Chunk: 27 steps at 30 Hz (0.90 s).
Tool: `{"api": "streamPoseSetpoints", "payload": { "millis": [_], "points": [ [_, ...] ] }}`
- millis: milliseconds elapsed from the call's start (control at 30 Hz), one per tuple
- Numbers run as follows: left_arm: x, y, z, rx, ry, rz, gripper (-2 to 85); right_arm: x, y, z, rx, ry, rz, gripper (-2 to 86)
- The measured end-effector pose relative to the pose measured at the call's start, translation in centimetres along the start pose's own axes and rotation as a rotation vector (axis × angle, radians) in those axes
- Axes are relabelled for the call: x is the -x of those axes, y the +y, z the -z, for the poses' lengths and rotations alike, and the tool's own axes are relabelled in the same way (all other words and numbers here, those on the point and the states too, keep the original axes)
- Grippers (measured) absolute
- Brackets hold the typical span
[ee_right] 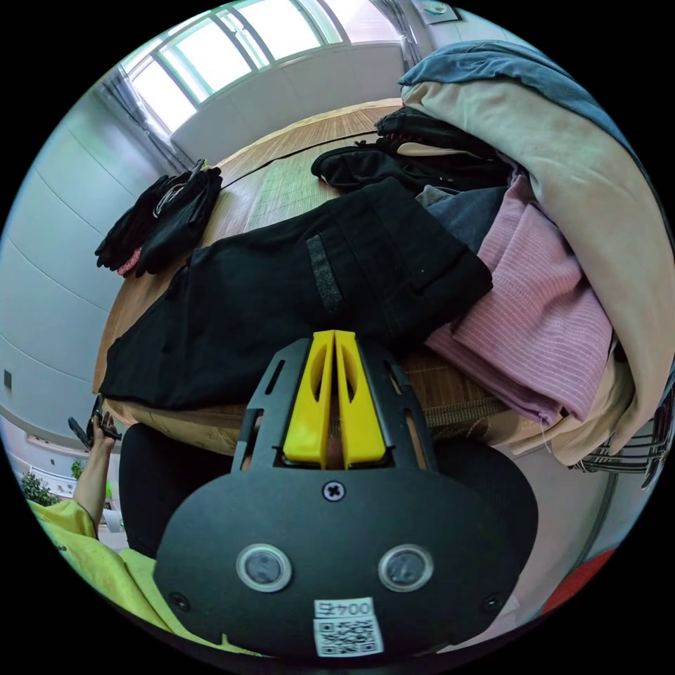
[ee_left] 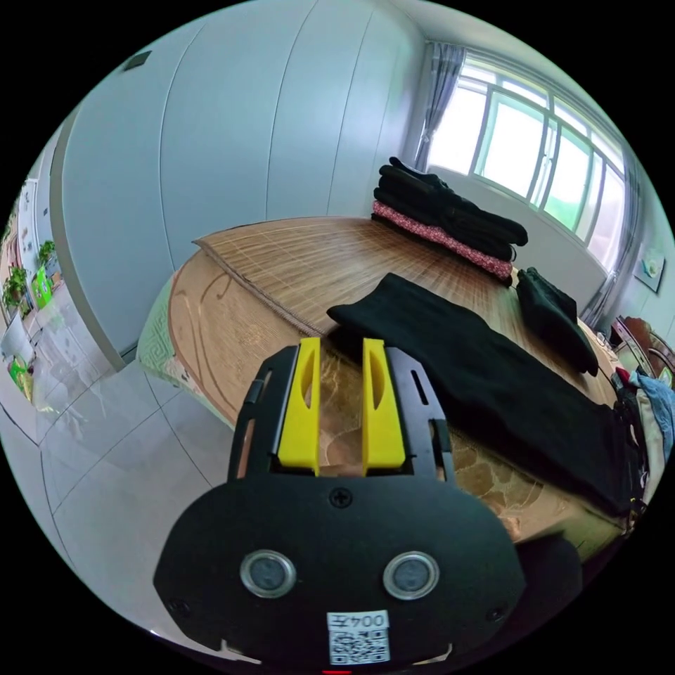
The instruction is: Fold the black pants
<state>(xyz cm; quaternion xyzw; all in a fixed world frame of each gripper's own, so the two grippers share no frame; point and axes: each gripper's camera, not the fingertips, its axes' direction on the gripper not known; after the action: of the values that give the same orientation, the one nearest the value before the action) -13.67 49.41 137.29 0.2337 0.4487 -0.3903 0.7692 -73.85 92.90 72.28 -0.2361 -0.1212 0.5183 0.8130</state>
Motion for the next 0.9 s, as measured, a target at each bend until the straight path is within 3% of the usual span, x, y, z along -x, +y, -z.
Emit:
{"api": "streamPoseSetpoints", "payload": {
  "millis": [333,567,800,900],
  "points": [
    [-1.4,-3.1,-0.2,0.029,0.051,0.038,4.2,0.7,-0.2,-0.1,-0.003,0.005,0.000,-0.8],
    [-3.0,-6.9,0.4,0.031,-0.040,0.007,1.2,0.8,-0.9,-0.3,0.022,-0.011,0.008,-0.7],
    [-3.5,-9.5,-0.8,0.072,-0.014,0.014,0.5,0.6,-1.3,-0.4,0.037,-0.041,-0.012,-0.8],
    [-1.6,-10.1,0.4,0.049,-0.138,0.162,0.3,0.6,-1.3,-0.4,0.033,-0.053,-0.021,-0.8]
  ]
}}
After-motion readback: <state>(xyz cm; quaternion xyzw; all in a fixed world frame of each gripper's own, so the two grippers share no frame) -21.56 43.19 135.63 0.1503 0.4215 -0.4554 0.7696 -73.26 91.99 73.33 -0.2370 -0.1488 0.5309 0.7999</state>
